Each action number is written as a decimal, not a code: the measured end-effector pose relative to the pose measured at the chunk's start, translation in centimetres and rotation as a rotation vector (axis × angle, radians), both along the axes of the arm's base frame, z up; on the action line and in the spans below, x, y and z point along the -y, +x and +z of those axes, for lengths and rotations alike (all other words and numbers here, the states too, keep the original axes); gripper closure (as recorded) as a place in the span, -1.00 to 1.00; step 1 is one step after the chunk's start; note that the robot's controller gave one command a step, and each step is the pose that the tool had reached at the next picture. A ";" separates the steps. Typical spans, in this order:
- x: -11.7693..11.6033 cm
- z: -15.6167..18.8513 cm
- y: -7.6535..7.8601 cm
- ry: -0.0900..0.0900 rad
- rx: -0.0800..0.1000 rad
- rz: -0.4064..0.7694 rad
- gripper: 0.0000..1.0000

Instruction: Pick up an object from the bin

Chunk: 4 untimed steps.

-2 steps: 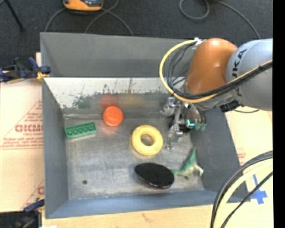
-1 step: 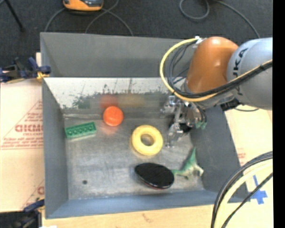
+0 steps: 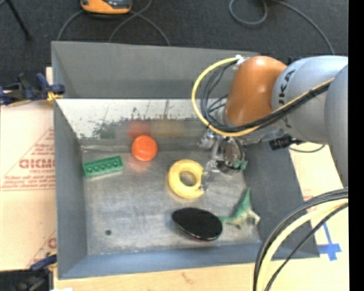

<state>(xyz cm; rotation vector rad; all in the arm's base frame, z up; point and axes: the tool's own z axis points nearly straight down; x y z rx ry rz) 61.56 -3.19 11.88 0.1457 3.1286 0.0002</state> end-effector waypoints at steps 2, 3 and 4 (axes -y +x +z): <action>-3.6 -1.9 0.0 -0.003 -0.001 -0.072 -1.00; -4.5 -3.0 -0.1 0.004 -0.004 -0.216 -1.00; -3.0 -4.4 0.6 0.004 0.000 -0.142 1.00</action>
Offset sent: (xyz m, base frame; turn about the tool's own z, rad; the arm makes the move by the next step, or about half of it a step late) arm -0.0039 0.0487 -0.0153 0.0658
